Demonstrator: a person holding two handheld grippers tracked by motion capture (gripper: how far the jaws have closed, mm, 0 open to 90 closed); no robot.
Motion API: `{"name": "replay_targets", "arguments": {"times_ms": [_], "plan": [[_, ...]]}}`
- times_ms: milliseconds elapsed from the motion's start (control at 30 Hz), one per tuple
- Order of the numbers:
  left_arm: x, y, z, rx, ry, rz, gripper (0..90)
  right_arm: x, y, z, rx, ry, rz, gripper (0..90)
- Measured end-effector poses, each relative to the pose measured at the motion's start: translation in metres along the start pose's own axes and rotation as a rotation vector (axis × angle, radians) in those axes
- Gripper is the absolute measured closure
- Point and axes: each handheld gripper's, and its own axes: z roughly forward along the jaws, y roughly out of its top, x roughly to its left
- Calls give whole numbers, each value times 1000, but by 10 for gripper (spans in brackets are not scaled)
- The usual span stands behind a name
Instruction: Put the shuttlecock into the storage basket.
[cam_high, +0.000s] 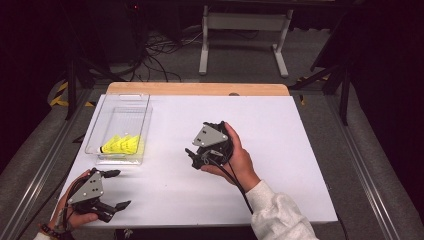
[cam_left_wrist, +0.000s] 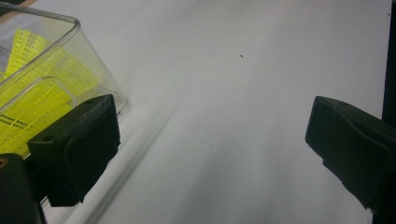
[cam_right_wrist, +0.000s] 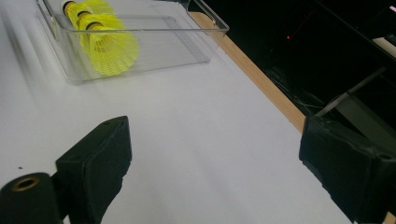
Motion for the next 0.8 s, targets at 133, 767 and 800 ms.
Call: {"name": "replay_targets", "arguments": {"times_ms": [133, 767, 800], "plan": [[0, 0, 0, 2, 0, 0, 42, -1, -5, -5, 4, -8, 2, 107], [0, 2, 2, 6, -3, 7, 41, 1, -23, -28, 36, -48, -35, 105], [1, 2, 2, 9, -1, 13, 41, 1, -24, -29, 37, -51, -35, 105]]}}
